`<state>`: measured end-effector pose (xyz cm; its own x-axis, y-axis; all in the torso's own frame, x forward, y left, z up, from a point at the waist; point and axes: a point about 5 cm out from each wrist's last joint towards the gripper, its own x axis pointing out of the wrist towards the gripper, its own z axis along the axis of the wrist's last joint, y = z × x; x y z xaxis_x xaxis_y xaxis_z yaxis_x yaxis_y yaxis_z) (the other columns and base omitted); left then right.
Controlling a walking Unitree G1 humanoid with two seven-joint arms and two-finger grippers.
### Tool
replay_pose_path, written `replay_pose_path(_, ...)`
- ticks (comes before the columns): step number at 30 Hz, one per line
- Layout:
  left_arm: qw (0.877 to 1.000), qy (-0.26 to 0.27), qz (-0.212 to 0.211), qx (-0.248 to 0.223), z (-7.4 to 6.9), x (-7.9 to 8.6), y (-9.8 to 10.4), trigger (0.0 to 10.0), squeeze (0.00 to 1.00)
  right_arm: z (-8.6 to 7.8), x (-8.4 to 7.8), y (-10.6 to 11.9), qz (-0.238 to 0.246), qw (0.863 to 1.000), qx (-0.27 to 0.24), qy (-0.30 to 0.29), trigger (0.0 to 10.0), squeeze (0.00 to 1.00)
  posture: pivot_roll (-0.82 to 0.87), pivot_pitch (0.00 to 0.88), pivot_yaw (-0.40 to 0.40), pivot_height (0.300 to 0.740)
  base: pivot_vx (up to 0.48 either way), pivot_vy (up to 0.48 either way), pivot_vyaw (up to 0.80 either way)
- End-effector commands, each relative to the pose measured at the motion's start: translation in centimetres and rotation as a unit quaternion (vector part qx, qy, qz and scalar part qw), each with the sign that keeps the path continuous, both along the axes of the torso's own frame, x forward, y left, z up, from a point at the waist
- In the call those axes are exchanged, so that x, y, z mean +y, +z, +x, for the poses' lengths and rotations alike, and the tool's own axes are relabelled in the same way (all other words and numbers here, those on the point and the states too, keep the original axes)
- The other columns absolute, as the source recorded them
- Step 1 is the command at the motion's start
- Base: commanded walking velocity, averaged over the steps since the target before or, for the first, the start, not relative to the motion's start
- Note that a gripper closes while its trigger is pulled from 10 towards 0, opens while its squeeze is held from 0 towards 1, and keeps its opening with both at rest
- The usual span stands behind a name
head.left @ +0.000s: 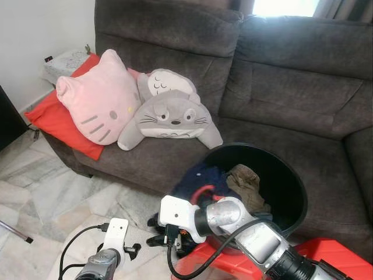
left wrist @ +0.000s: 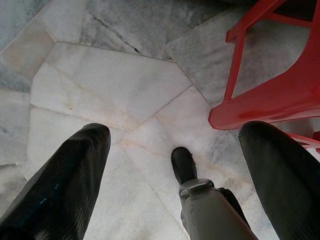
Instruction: Hang hanger
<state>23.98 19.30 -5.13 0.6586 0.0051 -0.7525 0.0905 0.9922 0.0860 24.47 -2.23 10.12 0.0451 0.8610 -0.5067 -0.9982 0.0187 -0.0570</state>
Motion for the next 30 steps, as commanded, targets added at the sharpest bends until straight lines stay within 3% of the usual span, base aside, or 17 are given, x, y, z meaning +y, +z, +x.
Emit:
replay_pose_path(1, 1.000, -0.003, 0.001, 0.006, 0.1, -0.1, 0.0, 10.0, 0.00, 0.0, 0.0, 0.5, 0.002, 1.000, -0.012, 0.005, 10.0, 1.00, -0.09, 0.000, -0.027, 0.740, 0.000, 0.000, 0.00)
replay_pose_path(4, 1.000, -0.003, 0.001, 0.006, 0.1, -0.1, 0.0, 10.0, 0.00, 0.1, -0.1, 0.6, 0.004, 1.000, -0.018, -0.001, 10.0, 1.00, -0.09, 0.000, -0.027, 0.740, 0.000, 0.000, 0.00)
replay_pose_path(7, 1.000, -0.004, 0.002, 0.006, 0.1, -0.2, 0.0, 10.0, 0.00, 1.9, -0.6, 2.2, 0.034, 0.993, -0.059, -0.092, 10.0, 1.00, -0.09, 0.000, -0.026, 0.740, 0.000, 0.000, 0.00)
replay_pose_path(11, 1.000, -0.004, 0.002, 0.006, 0.1, -0.2, 0.0, 10.0, 0.00, 3.3, -1.2, 3.1, 0.059, 0.980, -0.088, -0.168, 10.0, 1.00, -0.09, 0.000, -0.028, 0.740, 0.000, 0.000, 0.00)
replay_pose_path(12, 1.000, -0.004, 0.002, 0.006, 0.1, -0.2, 0.0, 10.0, 0.00, 4.1, -1.7, 3.9, 0.081, 0.967, -0.098, -0.223, 10.0, 0.30, -0.09, 0.000, -0.028, 0.740, 0.000, 0.000, 0.00)
replay_pose_path(13, 1.000, -0.004, 0.002, 0.006, 0.1, -0.2, 0.0, 10.0, 0.00, 4.2, -1.9, 4.1, 0.087, 0.963, -0.101, -0.235, 10.0, 0.30, -0.09, 0.000, -0.028, 0.740, 0.000, 0.000, 0.00)
replay_pose_path(14, 1.000, -0.005, 0.002, 0.006, 0.1, -0.2, 0.0, 10.0, 0.00, 4.2, -2.1, 4.5, 0.100, 0.958, -0.106, -0.246, 10.0, 0.00, -0.09, 0.000, -0.028, 0.740, 0.000, 0.000, 0.00)
replay_pose_path(19, 1.000, -0.006, 0.002, 0.006, 0.1, -0.2, 0.0, 10.0, 0.00, 3.4, -3.2, 6.2, 0.150, 0.941, -0.115, -0.281, 10.0, 0.00, -0.11, 0.000, -0.024, 0.740, 0.000, 0.000, 0.00)
replay_pose_path(22, 1.000, -0.007, 0.002, 0.006, 0.1, -0.2, 0.0, 10.0, 0.00, 3.0, -4.4, 6.6, 0.156, 0.924, -0.126, -0.326, 10.0, 0.00, -0.11, 0.000, -0.025, 0.740, 0.000, 0.000, 0.00)
replay_pose_path(23, 1.000, -0.007, 0.002, 0.006, 0.1, -0.2, 0.0, 10.0, 0.00, 3.0, -4.4, 6.6, 0.156, 0.924, -0.126, -0.326, 10.0, 0.00, -0.11, 0.000, -0.025, 0.740, 0.000, 0.000, 0.00)
replay_pose_path(27, 1.000, -0.007, 0.002, 0.006, 0.1, -0.2, 0.0, 10.0, 0.00, 2.5, -6.0, 6.3, 0.099, 0.912, -0.156, -0.365, 10.0, 0.00, -0.11, 0.000, -0.025, 0.740, 0.000, 0.000, 0.00)
replay_pose_path(28, 1.000, -0.007, 0.002, 0.006, 0.1, -0.1, 0.0, 10.0, 0.00, 2.1, -7.2, 6.1, 0.044, 0.906, -0.191, -0.376, 10.0, 0.00, -0.11, 0.000, -0.025, 0.740, 0.000, 0.000, 0.00)
replay_pose_path(30, 1.000, -0.008, 0.003, 0.007, 0.1, -0.1, 0.0, 10.0, 0.00, 1.6, -8.1, 5.7, 0.001, 0.905, -0.207, -0.371, 10.0, 0.00, -0.12, 0.000, -0.024, 0.740, 0.000, 0.000, 0.00)
